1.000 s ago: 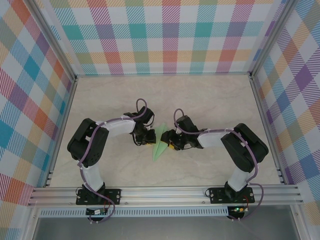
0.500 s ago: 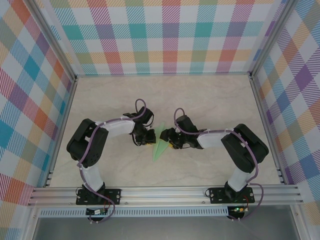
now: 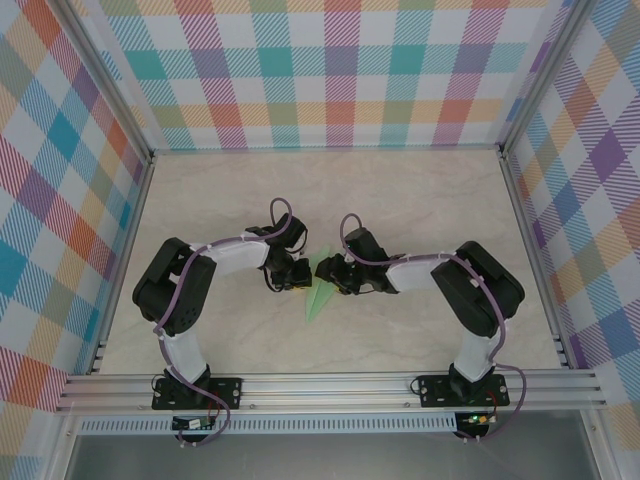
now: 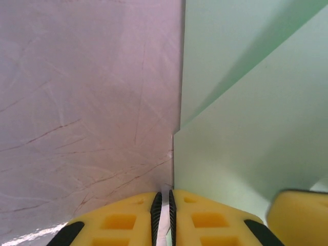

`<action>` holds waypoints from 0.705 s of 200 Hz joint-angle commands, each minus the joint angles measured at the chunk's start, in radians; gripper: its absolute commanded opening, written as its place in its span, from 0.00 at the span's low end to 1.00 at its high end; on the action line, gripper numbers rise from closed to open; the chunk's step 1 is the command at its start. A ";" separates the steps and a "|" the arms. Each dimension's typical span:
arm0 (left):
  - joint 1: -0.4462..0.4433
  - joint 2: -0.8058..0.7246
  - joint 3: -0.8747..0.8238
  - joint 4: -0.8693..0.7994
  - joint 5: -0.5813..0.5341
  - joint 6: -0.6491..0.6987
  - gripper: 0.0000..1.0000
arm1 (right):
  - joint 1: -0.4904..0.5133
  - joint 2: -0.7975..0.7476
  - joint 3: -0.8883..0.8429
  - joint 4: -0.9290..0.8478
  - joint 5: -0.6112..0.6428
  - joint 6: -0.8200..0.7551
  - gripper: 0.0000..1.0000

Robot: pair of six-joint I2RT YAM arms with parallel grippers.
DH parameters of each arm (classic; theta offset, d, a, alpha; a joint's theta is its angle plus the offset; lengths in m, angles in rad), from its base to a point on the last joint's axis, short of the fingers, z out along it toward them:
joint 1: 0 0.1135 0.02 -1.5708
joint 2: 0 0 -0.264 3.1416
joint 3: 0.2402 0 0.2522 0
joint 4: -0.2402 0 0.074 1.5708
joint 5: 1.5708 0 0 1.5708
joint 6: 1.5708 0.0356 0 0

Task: Fold a paper plane with a square sheet of paper (pick it up from the middle)
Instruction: Turn over the paper at the center of the table.

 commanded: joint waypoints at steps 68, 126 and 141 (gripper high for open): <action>0.010 -0.095 -0.064 0.037 -0.081 -0.051 0.19 | 0.009 0.014 0.139 -0.197 -0.011 -0.179 0.07; 0.016 -0.352 -0.124 -0.023 -0.273 -0.112 0.26 | 0.009 -0.131 0.307 -0.680 0.223 -0.431 0.03; 0.019 -0.419 -0.133 -0.061 -0.345 -0.121 0.28 | 0.008 -0.152 0.391 -0.888 0.357 -0.493 0.04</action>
